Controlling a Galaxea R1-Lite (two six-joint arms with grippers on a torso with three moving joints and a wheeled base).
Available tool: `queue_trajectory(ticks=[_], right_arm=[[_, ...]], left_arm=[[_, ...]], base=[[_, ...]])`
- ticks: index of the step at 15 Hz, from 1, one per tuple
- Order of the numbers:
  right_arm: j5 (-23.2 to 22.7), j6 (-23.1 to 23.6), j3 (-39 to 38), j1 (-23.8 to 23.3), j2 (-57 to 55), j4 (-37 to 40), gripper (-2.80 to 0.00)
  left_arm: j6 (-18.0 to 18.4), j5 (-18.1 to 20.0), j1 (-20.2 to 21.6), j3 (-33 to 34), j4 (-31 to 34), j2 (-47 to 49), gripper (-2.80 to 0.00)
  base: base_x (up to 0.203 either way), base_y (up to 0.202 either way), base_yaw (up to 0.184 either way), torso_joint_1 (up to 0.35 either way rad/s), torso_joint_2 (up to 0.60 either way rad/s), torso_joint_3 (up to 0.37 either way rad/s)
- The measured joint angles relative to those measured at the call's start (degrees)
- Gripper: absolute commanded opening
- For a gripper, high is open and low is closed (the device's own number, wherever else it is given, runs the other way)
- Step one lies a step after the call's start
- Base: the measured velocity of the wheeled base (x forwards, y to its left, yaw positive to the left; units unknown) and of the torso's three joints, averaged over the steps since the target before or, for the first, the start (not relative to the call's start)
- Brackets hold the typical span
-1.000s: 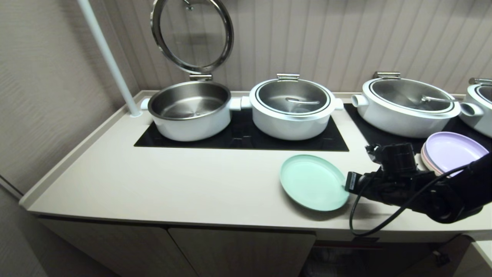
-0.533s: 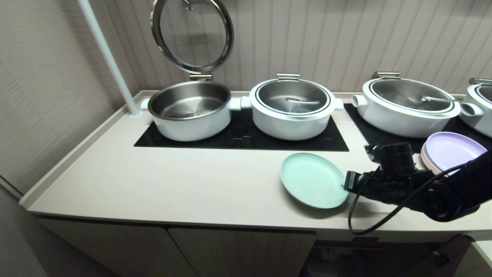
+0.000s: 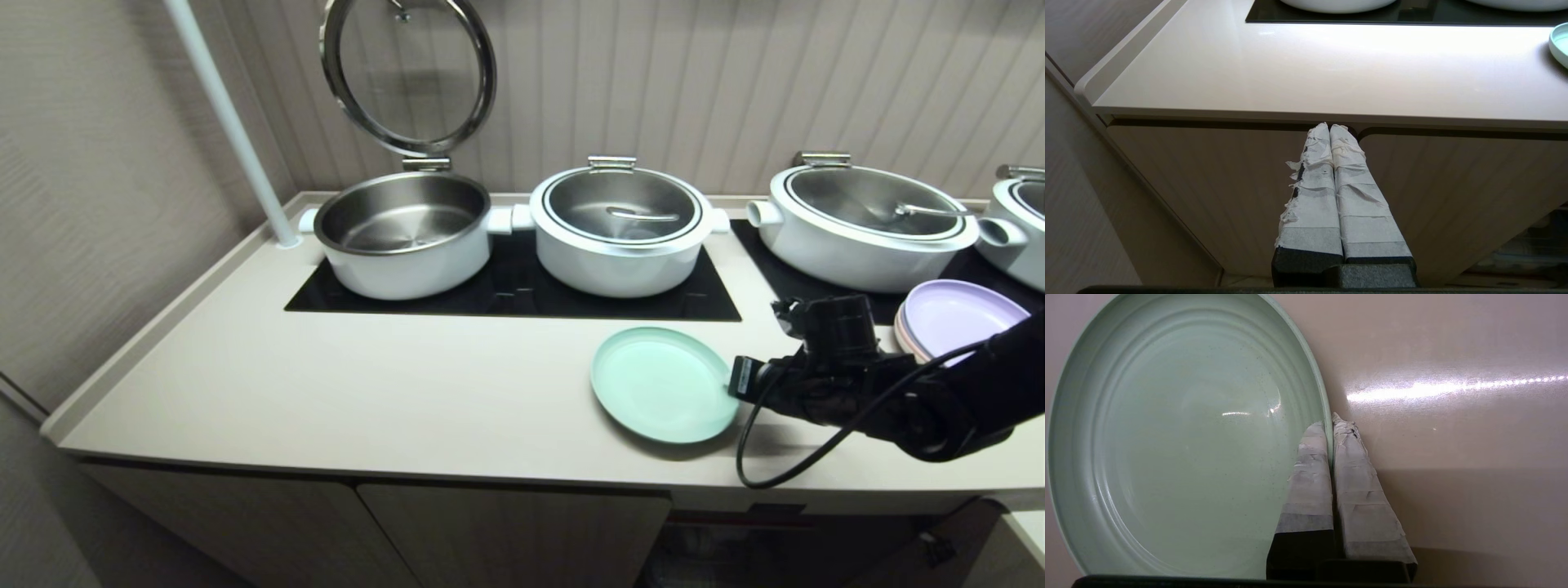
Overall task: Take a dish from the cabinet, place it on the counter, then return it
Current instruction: Place it on the table
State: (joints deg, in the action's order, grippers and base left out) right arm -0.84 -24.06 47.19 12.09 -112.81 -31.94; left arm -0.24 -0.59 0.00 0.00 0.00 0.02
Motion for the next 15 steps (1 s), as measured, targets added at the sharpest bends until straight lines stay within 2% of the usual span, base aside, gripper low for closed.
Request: queue_trajectory(ticks=[9,10,15], right_arm=[[0.0,0.0,-0.4,0.8,0.1,0.3,-2.8],[0.0,0.1,-0.6,1.0,0.1,0.0,0.0],[0.2,0.2,-0.7,1.5,0.3,-0.5,0.0]], left_arm=[[0.0,0.0,0.0,0.0,0.0,0.0,-2.8],[0.0,0.0,0.0,0.0,0.0,0.0,-2.8],[0.0,0.0,0.0,0.0,0.0,0.0,-2.8]], base=[[0.0,0.0,0.0,0.0,0.0,0.0],[0.0,0.0,0.0,0.0,0.0,0.0],[0.0,0.0,0.0,0.0,0.0,0.0]])
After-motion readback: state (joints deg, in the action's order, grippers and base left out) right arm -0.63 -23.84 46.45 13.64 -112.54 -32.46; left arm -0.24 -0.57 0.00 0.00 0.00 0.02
